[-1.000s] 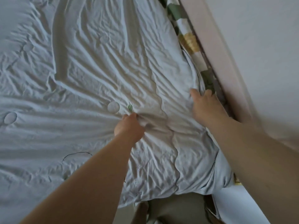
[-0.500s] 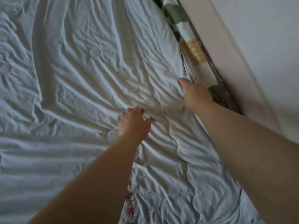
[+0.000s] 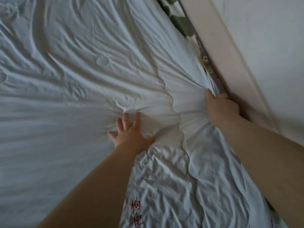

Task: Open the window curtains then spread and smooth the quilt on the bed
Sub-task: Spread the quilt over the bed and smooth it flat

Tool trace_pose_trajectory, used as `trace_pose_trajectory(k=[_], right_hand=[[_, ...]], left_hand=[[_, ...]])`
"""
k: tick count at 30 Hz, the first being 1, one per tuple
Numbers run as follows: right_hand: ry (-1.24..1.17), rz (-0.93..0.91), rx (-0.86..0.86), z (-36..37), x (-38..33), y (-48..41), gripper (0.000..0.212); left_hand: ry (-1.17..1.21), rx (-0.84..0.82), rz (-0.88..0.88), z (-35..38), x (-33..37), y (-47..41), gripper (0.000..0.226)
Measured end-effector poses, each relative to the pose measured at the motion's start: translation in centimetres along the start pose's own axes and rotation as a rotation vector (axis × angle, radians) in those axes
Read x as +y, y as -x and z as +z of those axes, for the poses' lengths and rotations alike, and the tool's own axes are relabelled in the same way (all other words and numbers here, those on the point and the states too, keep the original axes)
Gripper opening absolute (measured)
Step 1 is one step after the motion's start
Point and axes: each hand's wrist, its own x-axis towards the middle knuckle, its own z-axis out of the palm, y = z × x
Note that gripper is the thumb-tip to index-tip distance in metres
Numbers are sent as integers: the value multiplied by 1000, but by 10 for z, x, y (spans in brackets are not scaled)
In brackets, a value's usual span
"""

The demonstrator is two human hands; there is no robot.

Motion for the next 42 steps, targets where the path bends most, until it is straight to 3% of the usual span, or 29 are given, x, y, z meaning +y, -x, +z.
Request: trace_pose_trajectory(k=[5, 11, 19, 29, 33, 36, 39, 42], right_hand=[[20, -17, 94, -10, -8, -3, 48], [-55, -107, 164, -21, -30, -35, 61], [-284, -217, 89, -43, -59, -108, 65], [-448, -285, 30, -81, -97, -187, 61], [-317, -377, 165, -88, -94, -195, 46], [-168, -310, 337, -98, -52, -210, 34], [-80, -271, 302, -95, -37, -213, 31], [-33, -150, 215, -84, -65, -213, 37]], left_hand=[[27, 31, -5, -7, 1, -2, 108], [180, 189, -45, -36, -6, -27, 98], [125, 45, -99, -62, 2, -65, 110], [-60, -75, -177, -69, 13, -107, 156], [-89, -110, -189, -73, 16, -113, 161], [-90, -112, -164, -76, 18, -112, 159], [-94, -102, -142, -76, 20, -109, 156], [-98, -109, -147, -75, 18, -112, 156]])
